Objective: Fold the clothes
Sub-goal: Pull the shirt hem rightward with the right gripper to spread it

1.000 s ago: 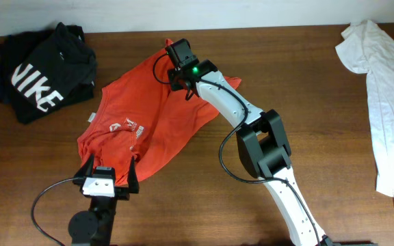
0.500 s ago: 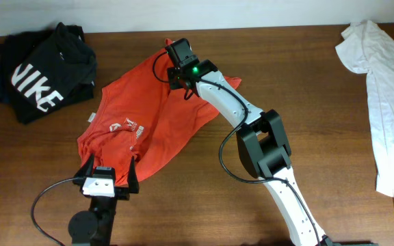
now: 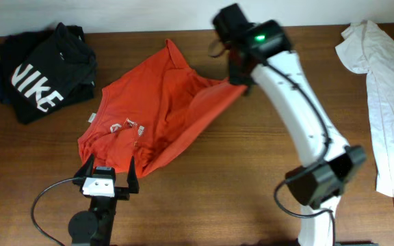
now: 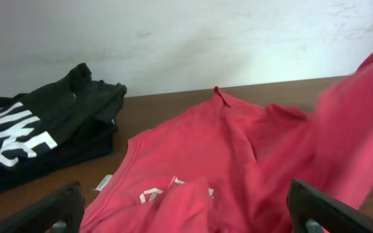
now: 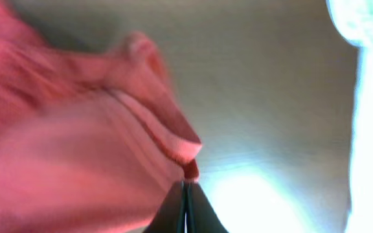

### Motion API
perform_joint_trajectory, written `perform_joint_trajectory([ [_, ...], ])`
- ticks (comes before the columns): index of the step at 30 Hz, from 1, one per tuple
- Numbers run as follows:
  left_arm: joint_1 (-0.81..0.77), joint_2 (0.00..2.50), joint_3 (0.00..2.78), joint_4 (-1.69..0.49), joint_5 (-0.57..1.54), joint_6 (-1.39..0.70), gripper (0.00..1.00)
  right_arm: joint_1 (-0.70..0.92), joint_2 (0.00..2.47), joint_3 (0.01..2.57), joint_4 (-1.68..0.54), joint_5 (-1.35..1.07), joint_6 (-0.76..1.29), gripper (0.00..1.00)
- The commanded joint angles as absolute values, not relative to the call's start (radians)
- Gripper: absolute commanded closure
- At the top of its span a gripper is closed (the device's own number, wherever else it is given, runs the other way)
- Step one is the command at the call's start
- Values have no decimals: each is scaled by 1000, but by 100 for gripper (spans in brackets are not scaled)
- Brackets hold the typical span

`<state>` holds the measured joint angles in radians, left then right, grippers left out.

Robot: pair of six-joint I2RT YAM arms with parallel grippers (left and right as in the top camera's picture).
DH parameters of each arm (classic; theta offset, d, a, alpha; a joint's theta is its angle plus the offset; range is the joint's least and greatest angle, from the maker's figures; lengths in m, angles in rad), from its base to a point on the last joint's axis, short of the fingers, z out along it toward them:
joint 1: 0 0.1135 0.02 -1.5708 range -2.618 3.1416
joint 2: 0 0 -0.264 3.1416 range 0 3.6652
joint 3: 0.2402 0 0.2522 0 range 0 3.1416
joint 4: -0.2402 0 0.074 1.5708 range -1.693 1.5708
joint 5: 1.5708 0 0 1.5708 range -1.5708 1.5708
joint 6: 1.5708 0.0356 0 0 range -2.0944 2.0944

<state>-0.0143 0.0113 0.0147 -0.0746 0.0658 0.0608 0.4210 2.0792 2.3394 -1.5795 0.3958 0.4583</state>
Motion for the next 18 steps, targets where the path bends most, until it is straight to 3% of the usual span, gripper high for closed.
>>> perform_joint_trajectory([
  [1,-10,6,9,-76,62,70,1,344,1992,2332,-1699,396,539,96],
  [7,-10,6,9,-77,62,70,1,254,1687,1904,-1672,404,604,96],
  [12,-10,6,9,-76,64,69,1,-22,1448,1347,-1387,247,527,96],
  [14,-10,6,9,-74,97,69,1,-100,1448,1280,-1337,208,486,96],
  [18,-10,6,13,-31,438,58,1,-179,1448,1259,-1308,207,487,96],
])
